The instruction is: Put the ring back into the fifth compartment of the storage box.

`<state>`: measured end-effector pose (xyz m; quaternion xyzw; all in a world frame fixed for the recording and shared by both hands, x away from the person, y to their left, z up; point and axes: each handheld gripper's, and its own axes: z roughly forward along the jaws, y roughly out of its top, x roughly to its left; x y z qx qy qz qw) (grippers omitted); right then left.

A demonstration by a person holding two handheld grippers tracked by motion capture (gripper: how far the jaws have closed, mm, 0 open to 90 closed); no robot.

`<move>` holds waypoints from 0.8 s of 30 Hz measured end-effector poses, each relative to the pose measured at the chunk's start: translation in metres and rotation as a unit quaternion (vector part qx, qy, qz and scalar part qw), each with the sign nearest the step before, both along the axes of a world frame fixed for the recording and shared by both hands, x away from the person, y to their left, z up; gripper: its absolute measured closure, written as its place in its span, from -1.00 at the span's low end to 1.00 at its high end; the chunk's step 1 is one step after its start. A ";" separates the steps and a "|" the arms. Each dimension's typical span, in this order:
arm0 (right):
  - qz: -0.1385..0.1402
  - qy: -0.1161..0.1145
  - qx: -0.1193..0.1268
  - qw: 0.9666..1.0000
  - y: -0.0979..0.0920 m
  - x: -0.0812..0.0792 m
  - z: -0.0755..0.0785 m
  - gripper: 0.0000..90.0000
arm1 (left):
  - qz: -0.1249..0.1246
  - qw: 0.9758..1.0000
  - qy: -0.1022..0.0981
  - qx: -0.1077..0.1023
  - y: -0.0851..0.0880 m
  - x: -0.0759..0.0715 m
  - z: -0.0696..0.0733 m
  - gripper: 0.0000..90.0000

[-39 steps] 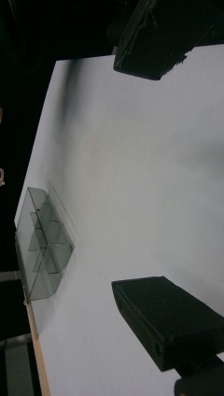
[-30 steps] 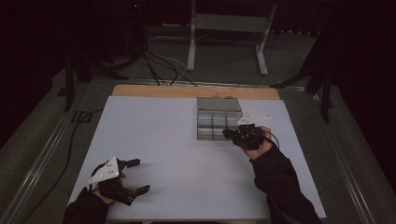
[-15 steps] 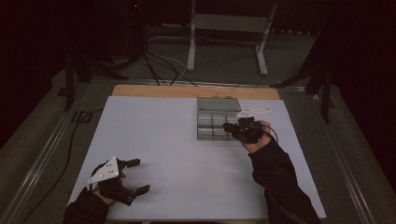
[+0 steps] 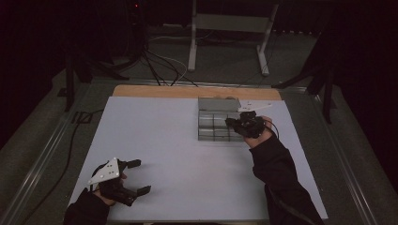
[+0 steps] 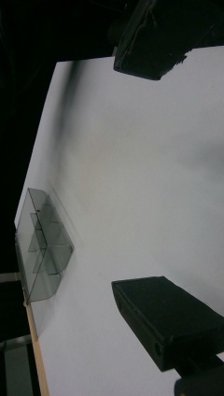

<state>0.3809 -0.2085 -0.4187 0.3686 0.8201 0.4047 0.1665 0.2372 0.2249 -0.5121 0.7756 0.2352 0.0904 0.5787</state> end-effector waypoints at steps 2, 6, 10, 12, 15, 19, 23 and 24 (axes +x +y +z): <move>-0.002 0.001 0.000 1.000 0.000 0.003 0.000 0.93 | 0.000 1.000 -0.002 0.001 0.000 0.000 0.000 -0.98; -0.006 0.005 0.000 1.000 0.002 0.008 -0.003 0.93 | 0.000 1.000 0.000 0.000 0.000 0.000 0.000 -0.98; -0.008 0.010 -0.002 1.000 0.003 0.012 -0.006 0.93 | 0.000 1.000 -0.001 -0.001 0.000 0.000 0.000 -0.98; -0.012 0.016 -0.001 1.000 0.004 0.016 -0.011 0.93 | 0.000 1.000 -0.001 0.001 0.000 0.000 0.000 -0.98; -0.014 0.019 -0.004 1.000 0.004 0.019 -0.016 0.93 | 0.000 1.000 -0.002 -0.001 0.001 0.000 0.000 -0.98; -0.018 0.027 -0.001 0.999 0.004 0.021 -0.024 0.93 | -0.001 1.000 -0.002 -0.001 0.001 0.000 0.000 -0.98; -0.022 0.035 -0.002 0.999 0.002 0.024 -0.032 0.93 | 0.000 1.000 -0.001 0.001 0.000 0.000 0.000 -0.98; -0.022 0.036 -0.004 0.999 0.002 0.025 -0.033 0.93 | -0.001 1.000 -0.001 0.000 0.000 0.000 0.000 -0.98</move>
